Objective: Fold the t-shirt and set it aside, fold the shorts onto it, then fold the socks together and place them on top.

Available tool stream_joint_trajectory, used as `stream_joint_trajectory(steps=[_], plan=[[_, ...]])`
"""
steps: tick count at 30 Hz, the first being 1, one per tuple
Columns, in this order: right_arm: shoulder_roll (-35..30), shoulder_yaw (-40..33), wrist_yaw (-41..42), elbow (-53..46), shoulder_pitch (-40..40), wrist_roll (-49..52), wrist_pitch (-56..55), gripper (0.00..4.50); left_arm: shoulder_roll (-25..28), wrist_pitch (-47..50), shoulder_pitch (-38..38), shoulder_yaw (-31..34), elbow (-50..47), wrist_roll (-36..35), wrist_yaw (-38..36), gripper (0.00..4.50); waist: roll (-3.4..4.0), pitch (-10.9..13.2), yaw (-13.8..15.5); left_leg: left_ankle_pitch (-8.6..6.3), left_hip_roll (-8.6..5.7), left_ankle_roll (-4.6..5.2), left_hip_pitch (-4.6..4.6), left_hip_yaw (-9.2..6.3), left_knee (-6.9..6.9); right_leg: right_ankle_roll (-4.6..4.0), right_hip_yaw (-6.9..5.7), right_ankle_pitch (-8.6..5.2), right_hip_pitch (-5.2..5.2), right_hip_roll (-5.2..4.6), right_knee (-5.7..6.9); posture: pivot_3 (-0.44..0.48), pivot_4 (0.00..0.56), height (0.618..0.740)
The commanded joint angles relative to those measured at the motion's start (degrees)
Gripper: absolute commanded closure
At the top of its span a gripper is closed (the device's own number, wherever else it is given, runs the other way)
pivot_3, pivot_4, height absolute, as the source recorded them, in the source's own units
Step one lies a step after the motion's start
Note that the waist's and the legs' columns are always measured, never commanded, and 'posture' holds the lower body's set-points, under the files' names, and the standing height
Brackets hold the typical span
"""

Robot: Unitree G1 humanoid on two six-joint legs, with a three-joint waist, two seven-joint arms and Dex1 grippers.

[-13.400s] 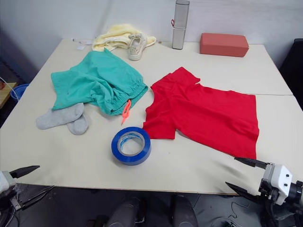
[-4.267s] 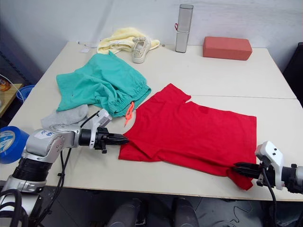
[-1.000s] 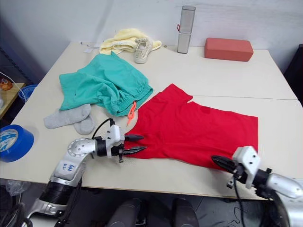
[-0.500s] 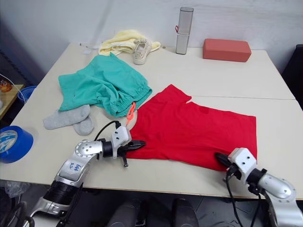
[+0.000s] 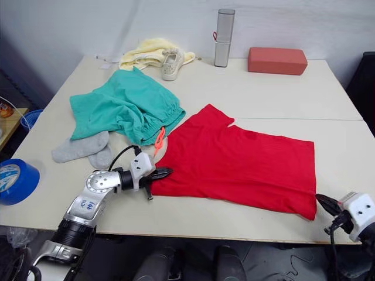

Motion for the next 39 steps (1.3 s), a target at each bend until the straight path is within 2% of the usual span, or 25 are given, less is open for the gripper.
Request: stream_joint_trajectory(steps=[1, 5, 13, 22, 25, 29, 31, 34, 39], plan=[[-0.3, -0.9, 3.5, -6.7, 2.8, 5.4, 4.4, 4.5, 1.5, -1.9, 1.5, 2.7, -4.7, -4.7, -4.2, 4.47, -0.07, 0.0, 0.1, 0.0, 0.0, -0.02, -0.02, -0.01, -0.06, 0.01, -0.04, -0.02, -0.01, 0.0, -0.03, 0.0, 0.15, 0.74], [0.0, 1.8, 3.0, -9.8, 5.2, 2.2, 6.3, 4.5, 3.5, -0.5, 3.9, 1.1, -8.3, -4.6, -7.3, 4.47, -0.08, 0.0, 0.5, -0.02, -0.01, -0.05, -0.11, -0.02, -0.22, 0.02, -0.08, -0.03, -0.03, 0.0, -0.33, 0.0, 0.15, 0.74], [0.7, 3.9, -0.2, -5.7, 5.2, -4.2, 6.3, 4.5, 4.2, 5.9, 4.7, -1.3, -7.8, 1.0, -2.5, 4.47, -0.08, 0.0, 0.8, -0.05, -0.06, 0.0, -0.1, -0.01, -0.54, 0.03, -0.09, -0.03, -0.02, 0.0, -0.62, 0.0, 0.15, 0.74], [-1.6, -0.7, -3.2, 3.1, 4.2, -7.1, 2.5, 4.5, 7.5, 8.7, 5.2, 0.4, -7.1, 2.3, -1.2, 4.47, -0.08, 0.0, 0.6, -0.01, -0.05, -0.05, 0.11, 0.0, -0.58, 0.03, -0.07, -0.03, 0.15, 0.0, -0.6, 0.0, 0.15, 0.74], [-2.2, -1.5, -2.6, 5.8, 3.1, -6.4, 0.6, 4.5, 7.8, 7.9, 5.4, 1.0, -7.4, 1.6, -0.9, 4.47, -0.08, 0.0, 0.7, -0.01, -0.05, -0.05, 0.12, 0.01, -0.6, 0.02, -0.05, -0.03, 0.14, 0.0, -0.61, 0.0, 0.15, 0.74], [-2.6, -3.9, 4.6, 2.3, 1.8, 2.5, 1.7, 4.5, 7.2, 5.5, 8.7, 6.7, -12.4, -7.5, -5.0, 4.47, -0.04, 0.1, 0.2, 0.01, -0.05, -0.08, 0.08, 0.02, -0.71, -0.01, -0.06, -0.05, 0.04, 0.0, -0.6, 0.0, 0.15, 0.74], [-2.9, -4.6, 5.4, 1.2, 1.1, 4.8, 3.6, 4.14, 7.4, 4.7, 9.5, 8.4, -13.2, -9.3, -5.9, 4.5, 0.02, 0.1, 0.1, 0.02, -0.04, -0.1, 0.02, 0.01, -0.72, -0.02, -0.11, -0.06, -0.02, 0.0, -0.6, 0.0, 0.15, 0.74], [-4.0, -5.0, 9.0, -1.7, 0.8, 5.7, 2.0, 3.25, 8.9, 1.9, 11.5, 12.5, -16.0, -13.0, -8.9, 3.9, -0.03, 0.2, 0.2, 0.03, -0.04, -0.09, -0.03, 0.0, -0.62, 0.01, -0.14, -0.04, -0.01, 0.0, -0.59, 0.0, 0.15, 0.74], [-4.1, -6.0, 14.7, -5.0, 3.1, 6.6, -0.7, 1.58, 14.6, 0.8, 16.9, 18.1, -20.3, -16.5, -14.7, 2.41, -0.04, 0.2, 0.3, 0.02, -0.04, -0.08, -0.02, 0.0, -0.67, 0.0, -0.14, -0.05, 0.01, 0.0, -0.61, 0.0, 0.15, 0.74]])
